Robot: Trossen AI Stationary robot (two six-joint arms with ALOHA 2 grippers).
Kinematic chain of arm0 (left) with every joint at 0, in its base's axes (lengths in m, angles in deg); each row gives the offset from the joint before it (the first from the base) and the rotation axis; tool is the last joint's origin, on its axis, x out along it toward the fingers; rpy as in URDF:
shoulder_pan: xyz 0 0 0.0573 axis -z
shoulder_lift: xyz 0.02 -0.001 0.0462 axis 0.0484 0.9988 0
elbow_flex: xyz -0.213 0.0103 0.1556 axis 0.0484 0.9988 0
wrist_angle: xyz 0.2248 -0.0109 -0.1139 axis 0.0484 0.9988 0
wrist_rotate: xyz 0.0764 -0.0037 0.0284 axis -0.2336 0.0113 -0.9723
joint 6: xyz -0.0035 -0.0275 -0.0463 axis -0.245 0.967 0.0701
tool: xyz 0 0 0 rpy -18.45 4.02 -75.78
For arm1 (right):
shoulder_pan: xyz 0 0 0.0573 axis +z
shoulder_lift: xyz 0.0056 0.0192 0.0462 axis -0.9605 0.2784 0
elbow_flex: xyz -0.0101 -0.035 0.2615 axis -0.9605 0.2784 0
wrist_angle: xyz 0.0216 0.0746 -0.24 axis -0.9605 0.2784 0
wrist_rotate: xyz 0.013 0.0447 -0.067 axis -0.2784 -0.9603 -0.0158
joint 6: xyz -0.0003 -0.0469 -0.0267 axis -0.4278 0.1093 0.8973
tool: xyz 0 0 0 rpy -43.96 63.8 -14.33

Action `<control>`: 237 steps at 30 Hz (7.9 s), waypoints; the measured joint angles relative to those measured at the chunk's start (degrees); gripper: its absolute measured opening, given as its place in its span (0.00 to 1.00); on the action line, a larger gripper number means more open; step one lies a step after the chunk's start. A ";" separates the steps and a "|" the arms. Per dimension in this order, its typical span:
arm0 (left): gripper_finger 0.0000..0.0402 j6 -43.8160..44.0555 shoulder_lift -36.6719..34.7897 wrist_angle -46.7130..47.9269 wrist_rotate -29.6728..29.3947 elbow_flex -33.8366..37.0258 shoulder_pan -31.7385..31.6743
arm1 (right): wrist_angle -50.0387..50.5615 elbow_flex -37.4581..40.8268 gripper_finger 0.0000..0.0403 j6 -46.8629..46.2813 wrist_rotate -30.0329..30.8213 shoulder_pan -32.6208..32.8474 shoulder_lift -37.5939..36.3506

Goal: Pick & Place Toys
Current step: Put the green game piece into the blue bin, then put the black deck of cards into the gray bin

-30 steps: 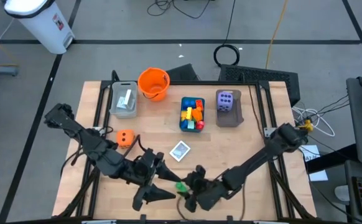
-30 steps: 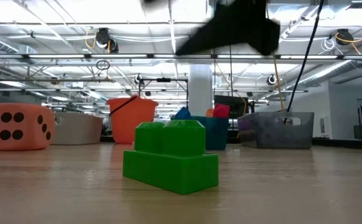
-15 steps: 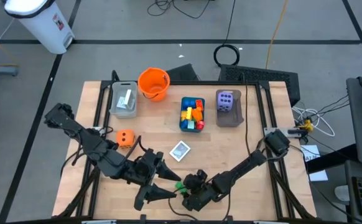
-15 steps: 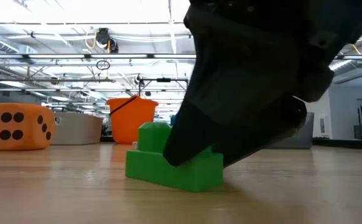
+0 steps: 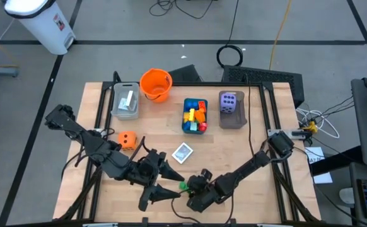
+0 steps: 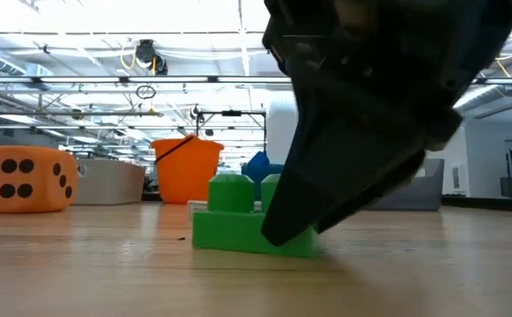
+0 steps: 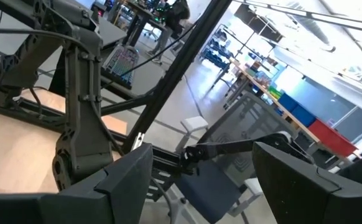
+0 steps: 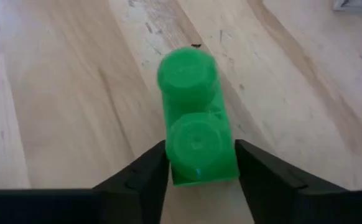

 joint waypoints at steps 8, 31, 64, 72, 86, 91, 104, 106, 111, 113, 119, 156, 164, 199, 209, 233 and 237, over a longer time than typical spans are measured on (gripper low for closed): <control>0.71 -0.11 0.00 0.15 0.04 0.00 0.00 | 1.38 0.15 0.33 8.09 -0.02 -1.76 -2.56; 0.71 -9.60 -9.14 3.87 1.14 -0.07 -3.38 | 19.99 0.09 0.34 33.17 -1.60 -33.66 -32.87; 0.71 -21.11 -21.00 23.16 4.20 -0.04 -14.84 | 24.11 0.07 0.37 27.04 -14.78 -41.84 -20.18; 0.71 -21.09 -20.96 24.12 4.17 -0.04 -14.84 | 25.31 0.09 0.50 25.31 -15.72 -43.73 -20.15; 0.71 -21.03 -17.94 24.66 4.01 -0.02 -14.91 | 17.20 0.02 0.61 24.36 -19.22 -43.19 -22.83; 0.71 -21.00 -15.74 24.35 3.78 0.00 -15.06 | 13.70 0.04 0.61 23.57 -24.34 -43.23 -25.55; 0.71 -11.84 -11.11 24.30 0.45 0.00 -16.50 | 6.69 0.09 0.60 33.62 -22.57 -32.14 -40.48; 0.71 -10.52 -9.13 24.32 0.24 0.00 -16.49 | 7.23 0.11 0.59 34.01 -22.18 -29.72 -42.20; 0.71 -5.67 -2.79 25.84 -0.18 0.00 -16.50 | 8.74 0.09 0.58 34.36 -21.80 -23.86 -44.72; 0.71 -3.05 0.01 26.98 -1.47 0.00 -16.50 | 10.35 0.17 0.58 34.22 -18.07 -21.19 -45.10; 0.71 4.55 7.11 37.36 -5.80 0.00 -16.98 | 7.94 5.44 0.58 34.26 -0.80 -11.94 -46.92; 0.99 15.22 23.91 41.12 5.66 -0.02 -24.81 | -18.83 36.59 0.58 18.95 0.21 -5.68 -64.37; 0.99 15.83 26.83 41.57 7.06 0.00 -24.92 | -18.75 36.59 0.58 18.84 0.21 -5.68 -64.41; 0.99 15.52 34.60 42.23 9.52 -0.07 -24.09 | -17.54 36.57 0.58 16.00 0.21 -5.68 -64.37; 0.96 20.22 34.58 43.24 11.44 -0.08 -24.63 | -17.52 36.54 0.58 15.82 0.21 -5.70 -64.37; 0.78 19.36 20.23 60.01 5.95 0.09 -25.61 | -17.54 36.54 0.58 15.95 0.16 -5.68 -64.37; 0.78 22.06 12.11 63.38 2.36 0.07 -26.76 | -17.56 36.52 0.58 15.98 0.16 -5.68 -64.37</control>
